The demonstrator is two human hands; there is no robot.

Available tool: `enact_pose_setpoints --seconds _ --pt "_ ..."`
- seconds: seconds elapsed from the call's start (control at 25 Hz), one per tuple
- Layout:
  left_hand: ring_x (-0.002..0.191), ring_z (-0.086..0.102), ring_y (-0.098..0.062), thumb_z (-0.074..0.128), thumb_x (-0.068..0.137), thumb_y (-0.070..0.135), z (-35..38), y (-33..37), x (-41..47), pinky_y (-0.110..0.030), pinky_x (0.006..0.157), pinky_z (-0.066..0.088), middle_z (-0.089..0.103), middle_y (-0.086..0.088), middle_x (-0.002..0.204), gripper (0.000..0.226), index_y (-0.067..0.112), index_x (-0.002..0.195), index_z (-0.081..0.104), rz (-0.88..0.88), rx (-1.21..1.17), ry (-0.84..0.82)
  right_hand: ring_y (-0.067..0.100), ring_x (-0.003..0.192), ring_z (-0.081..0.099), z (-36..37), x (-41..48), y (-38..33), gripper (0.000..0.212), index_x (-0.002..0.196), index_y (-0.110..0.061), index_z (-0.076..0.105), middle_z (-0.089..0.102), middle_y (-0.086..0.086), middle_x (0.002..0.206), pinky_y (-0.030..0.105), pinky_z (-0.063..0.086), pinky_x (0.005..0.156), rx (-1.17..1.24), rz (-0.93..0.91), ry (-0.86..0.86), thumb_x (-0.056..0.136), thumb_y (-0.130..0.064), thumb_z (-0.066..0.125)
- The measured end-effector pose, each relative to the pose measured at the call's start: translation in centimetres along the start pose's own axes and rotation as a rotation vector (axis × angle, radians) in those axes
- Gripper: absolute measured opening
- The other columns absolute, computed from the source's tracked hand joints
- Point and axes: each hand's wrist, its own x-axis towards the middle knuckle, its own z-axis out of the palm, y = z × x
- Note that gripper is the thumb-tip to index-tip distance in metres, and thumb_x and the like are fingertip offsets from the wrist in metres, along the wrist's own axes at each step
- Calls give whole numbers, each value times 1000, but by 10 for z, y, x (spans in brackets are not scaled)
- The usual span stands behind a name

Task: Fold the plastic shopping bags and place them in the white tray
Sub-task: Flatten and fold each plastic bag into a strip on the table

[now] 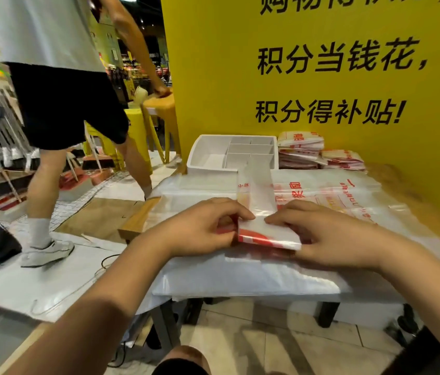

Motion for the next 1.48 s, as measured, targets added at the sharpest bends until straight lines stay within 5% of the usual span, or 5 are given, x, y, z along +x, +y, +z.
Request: enact_pose_setpoints --seconds 0.2,0.4,1.0,1.28,1.48 --pt "105 63 -2 67 93 10 18 13 -19 -17 92 48 68 11 108 23 22 111 72 54 -140 108 0 109 53 21 -22 -6 36 120 -38 65 60 -21 115 22 44 92 99 -52 279 85 -31 70" --pt "107 60 -8 63 96 18 29 12 -21 -28 92 49 66 6 113 21 20 117 67 30 -154 182 -5 93 55 20 -19 -14 13 102 -46 62 57 -23 98 11 41 74 198 9 310 93 -36 61" --pt "116 51 -24 44 104 27 53 32 9 -40 100 41 63 -1 123 37 24 141 46 -297 70 415 33 98 65 32 28 -26 57 150 -29 27 71 6 104 40 52 73 98 471 418 99 -47 46" --pt "122 44 -20 39 103 30 50 31 18 -35 104 21 59 6 133 36 28 133 59 -319 348 311 33 96 62 29 36 -38 27 115 -19 59 67 10 105 35 41 69 -150 502 321 99 -31 40" --pt "144 19 -20 42 102 42 36 17 20 -36 116 16 36 0 153 34 25 129 54 -203 327 151 28 130 43 21 42 -20 43 133 -17 57 45 7 144 39 39 102 -257 383 224 100 -39 40"
